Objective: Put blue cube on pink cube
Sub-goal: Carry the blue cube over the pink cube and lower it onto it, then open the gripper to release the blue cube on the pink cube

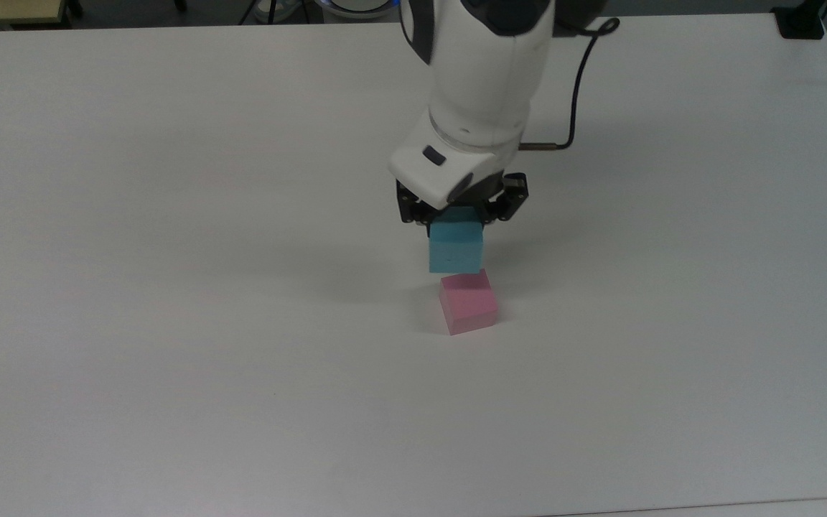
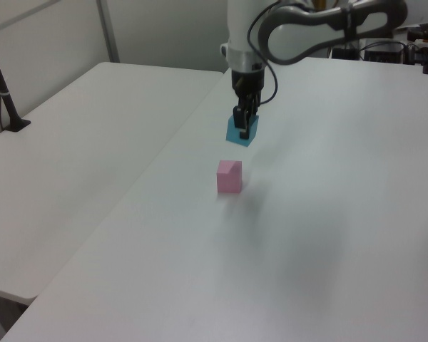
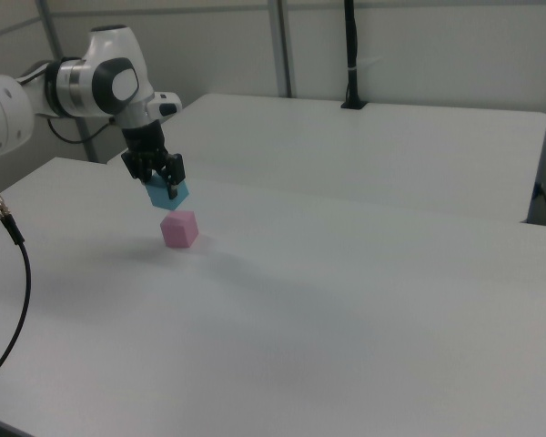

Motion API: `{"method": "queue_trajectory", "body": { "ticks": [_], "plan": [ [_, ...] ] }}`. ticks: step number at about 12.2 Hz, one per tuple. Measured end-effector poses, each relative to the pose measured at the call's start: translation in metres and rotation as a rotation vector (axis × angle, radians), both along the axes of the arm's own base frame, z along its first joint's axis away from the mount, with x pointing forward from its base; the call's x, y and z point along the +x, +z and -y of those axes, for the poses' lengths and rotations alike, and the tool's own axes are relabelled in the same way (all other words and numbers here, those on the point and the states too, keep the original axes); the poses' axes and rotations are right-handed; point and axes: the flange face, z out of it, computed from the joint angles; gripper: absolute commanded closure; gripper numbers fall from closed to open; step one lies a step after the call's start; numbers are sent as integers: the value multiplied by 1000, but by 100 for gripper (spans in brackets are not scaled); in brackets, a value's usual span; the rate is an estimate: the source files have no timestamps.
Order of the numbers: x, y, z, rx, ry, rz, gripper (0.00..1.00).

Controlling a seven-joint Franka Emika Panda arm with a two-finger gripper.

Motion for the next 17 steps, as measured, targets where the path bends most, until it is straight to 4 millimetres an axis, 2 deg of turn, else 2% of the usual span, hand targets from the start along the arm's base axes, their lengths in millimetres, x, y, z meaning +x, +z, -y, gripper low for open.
{"method": "queue_trajectory", "body": {
  "ticks": [3,5,8,10,11,17],
  "plan": [
    [11,-33,-23,-16,15,-18,69],
    [17,-37,-32,-11,12,17,67],
    [19,-39,-35,-8,16,31,53],
    [19,-43,-37,-9,19,28,31],
    [19,-44,-38,-10,19,27,2],
    [20,-49,-36,-14,-11,23,0]
  ]
}}
